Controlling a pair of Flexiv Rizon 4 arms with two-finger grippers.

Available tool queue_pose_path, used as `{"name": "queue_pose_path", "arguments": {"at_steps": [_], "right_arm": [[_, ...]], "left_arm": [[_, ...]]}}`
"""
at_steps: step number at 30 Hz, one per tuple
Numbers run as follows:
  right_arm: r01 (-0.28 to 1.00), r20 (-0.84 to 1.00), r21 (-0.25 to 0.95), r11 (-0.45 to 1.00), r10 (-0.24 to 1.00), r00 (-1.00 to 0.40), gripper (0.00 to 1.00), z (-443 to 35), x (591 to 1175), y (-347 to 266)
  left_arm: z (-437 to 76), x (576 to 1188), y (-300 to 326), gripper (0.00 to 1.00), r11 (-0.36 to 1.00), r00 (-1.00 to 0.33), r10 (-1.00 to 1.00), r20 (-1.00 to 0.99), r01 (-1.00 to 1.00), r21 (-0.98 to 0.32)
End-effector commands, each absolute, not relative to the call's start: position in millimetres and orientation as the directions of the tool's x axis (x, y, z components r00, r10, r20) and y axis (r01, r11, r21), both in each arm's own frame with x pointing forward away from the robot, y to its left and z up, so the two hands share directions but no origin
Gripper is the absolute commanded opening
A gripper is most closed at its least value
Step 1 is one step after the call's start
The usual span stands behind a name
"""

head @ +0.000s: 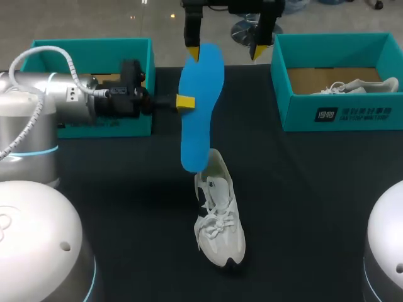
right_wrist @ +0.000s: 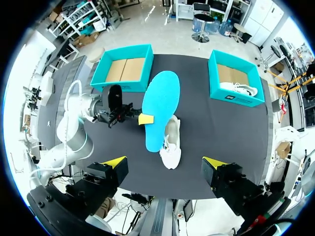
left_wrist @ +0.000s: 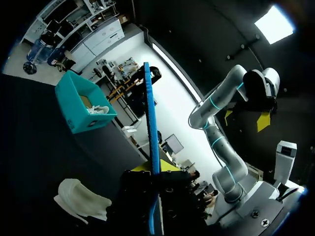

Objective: Take the shoe out of the shoebox, open the shoe tongue, remove and reinsert the insole, then place the shoe into the shoebox

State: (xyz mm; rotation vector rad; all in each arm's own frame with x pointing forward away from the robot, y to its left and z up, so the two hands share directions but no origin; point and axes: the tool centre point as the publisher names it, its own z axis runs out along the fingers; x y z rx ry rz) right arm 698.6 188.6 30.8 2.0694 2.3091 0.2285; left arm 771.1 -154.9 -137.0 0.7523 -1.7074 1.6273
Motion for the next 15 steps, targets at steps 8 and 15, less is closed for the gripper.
{"name": "queue_pose_path", "arguments": {"at_steps": [8, 15], "right_arm": [[0.986, 0.074, 0.13, 0.103, 0.991, -0.113, 1.0, 31.1, 699.4, 188.6], [0.986, 0.074, 0.13, 0.103, 0.991, -0.113, 1.0, 31.1, 699.4, 188.6]], "left_arm": [[-150.0, 752.6, -134.7, 0.0, 0.022, -0.892, 0.079, 0.445, -0.445, -0.895], [-160.9, 748.5, -131.0, 0.0, -0.018, -0.906, -0.032, 0.422, -0.422, -0.907]]}}
